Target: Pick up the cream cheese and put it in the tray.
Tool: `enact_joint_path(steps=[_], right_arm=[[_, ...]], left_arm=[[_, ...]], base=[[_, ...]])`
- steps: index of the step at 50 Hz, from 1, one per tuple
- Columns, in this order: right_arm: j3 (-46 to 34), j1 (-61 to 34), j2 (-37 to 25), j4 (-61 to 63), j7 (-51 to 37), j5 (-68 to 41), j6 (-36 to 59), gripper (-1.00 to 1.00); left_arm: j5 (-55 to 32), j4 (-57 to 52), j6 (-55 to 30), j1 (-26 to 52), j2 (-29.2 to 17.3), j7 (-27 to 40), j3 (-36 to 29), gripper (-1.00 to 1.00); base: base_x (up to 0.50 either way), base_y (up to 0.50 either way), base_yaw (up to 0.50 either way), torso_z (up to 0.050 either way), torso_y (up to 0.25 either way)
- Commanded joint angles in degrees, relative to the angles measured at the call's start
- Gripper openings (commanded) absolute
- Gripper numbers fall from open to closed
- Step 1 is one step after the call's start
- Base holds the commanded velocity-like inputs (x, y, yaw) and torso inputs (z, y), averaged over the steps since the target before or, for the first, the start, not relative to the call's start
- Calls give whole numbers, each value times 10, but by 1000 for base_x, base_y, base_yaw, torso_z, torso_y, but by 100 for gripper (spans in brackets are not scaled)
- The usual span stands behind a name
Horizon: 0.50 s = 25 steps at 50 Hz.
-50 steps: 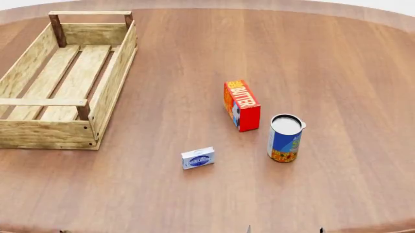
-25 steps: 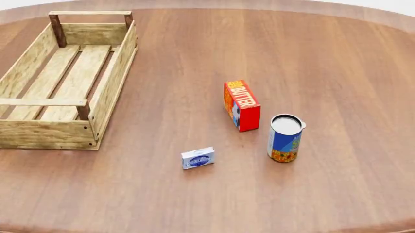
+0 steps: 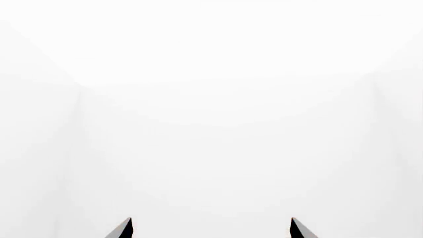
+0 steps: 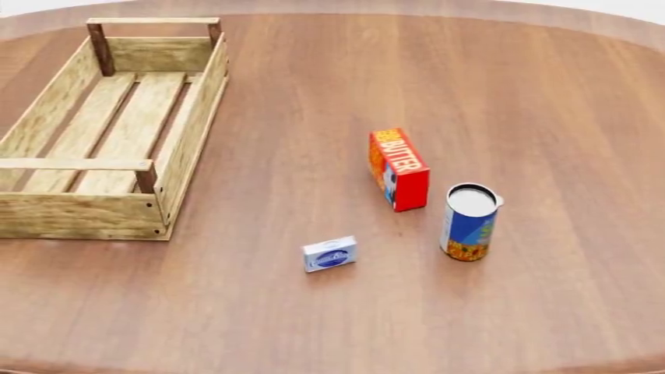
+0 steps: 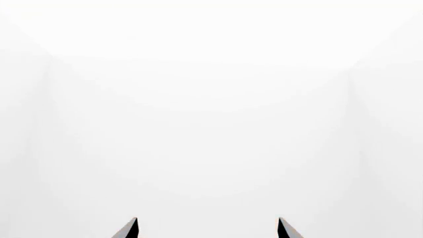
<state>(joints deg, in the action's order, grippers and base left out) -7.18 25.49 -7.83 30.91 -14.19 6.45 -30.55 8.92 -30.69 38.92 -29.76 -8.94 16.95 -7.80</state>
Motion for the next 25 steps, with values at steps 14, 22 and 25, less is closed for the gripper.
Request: enact_joint_path(steps=[14,22,25], right_arm=[[-10,-3,-12,1,-16,2,11,100],[-13,-1,-15,3,-22,7,10,100],[-14,-2,-17,3,-23,8,11,100]], left_arm=[[9,2,1,3,-11,14,-9,100],[12,0,-1,2,-13,19,-12,100],[12,0,-3,4,-14,21,-12,100]], base=[[0,120,0,0,0],[0,126,0,0,0],[0,126,0,0,0]])
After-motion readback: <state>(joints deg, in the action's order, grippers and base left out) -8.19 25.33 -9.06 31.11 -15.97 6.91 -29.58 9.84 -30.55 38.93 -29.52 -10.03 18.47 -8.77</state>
